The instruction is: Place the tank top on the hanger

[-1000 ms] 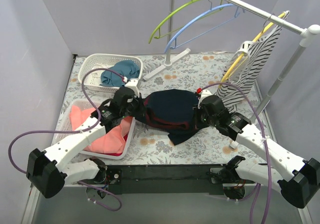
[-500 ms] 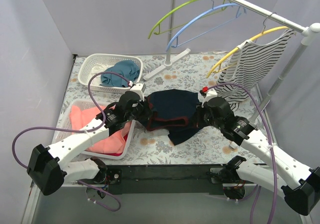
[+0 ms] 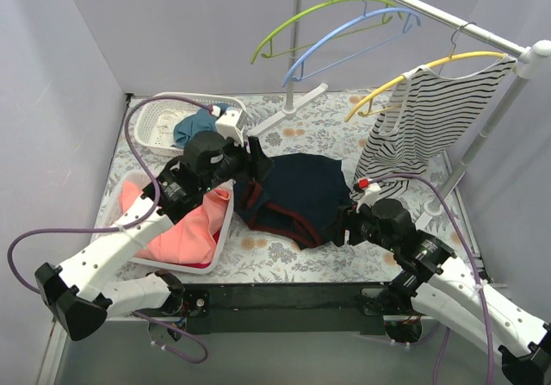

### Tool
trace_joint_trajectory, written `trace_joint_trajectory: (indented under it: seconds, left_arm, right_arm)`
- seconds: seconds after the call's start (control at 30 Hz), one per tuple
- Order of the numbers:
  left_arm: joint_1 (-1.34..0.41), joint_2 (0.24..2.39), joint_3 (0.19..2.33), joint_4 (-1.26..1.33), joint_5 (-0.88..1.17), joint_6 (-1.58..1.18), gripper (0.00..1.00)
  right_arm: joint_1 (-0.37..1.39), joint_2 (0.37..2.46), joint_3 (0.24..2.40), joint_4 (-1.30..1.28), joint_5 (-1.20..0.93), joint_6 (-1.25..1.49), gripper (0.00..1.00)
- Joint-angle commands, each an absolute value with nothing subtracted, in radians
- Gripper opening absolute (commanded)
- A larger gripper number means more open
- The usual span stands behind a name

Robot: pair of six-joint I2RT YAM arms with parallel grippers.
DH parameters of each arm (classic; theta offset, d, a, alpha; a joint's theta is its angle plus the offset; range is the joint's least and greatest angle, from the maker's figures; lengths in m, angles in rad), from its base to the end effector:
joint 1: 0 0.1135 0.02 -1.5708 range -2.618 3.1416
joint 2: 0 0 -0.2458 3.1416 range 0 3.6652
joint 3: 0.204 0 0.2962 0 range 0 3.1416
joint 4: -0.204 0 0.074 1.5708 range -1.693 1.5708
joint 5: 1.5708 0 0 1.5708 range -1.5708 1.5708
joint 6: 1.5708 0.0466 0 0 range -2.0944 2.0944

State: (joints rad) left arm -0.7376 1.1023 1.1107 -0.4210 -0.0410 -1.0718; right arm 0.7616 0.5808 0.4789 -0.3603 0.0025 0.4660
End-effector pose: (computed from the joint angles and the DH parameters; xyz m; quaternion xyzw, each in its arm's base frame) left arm 0.2300 -0.2064 0.3469 -0.1502 0.8233 -0.4196 0.3516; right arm 0.1572 0.1497 0.2248 -0.1246 0.8411 0.3023 0.4309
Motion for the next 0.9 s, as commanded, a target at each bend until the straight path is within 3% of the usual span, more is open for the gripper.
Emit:
trace_joint_trajectory:
  seconds: [0.0,0.2,0.4,0.5,0.7,0.87]
  left_arm:
    - [-0.742,1.11,1.319,-0.378,-0.044,-0.939,0.59]
    - [-0.709,1.352,1.679,-0.321,0.075,-0.801,0.71]
    - [-0.551,1.656,1.984,-0.328,0.406,-0.776,0.73]
    - [-0.543,1.787,2.119,-0.362,0.41,-0.724,0.73]
    - [-0.543,1.916,2.237,-0.358,0.409,-0.667,0.72]
    - [-0.541,1.936,2.234,-0.338,0.431,-0.678,0.63]
  right_arm:
    - [0.765,0.514,0.388,-0.23,-0.054,0.486,0.71]
    - [0.765,0.503,0.325,-0.161,-0.103,0.506,0.74]
    - [0.765,0.496,0.304,-0.144,-0.129,0.526,0.75]
    - [0.765,0.477,0.293,-0.14,-0.132,0.537,0.75]
    - [0.767,0.43,0.275,-0.159,-0.13,0.545,0.75]
    - [0.767,0.402,0.265,-0.186,-0.11,0.551,0.75]
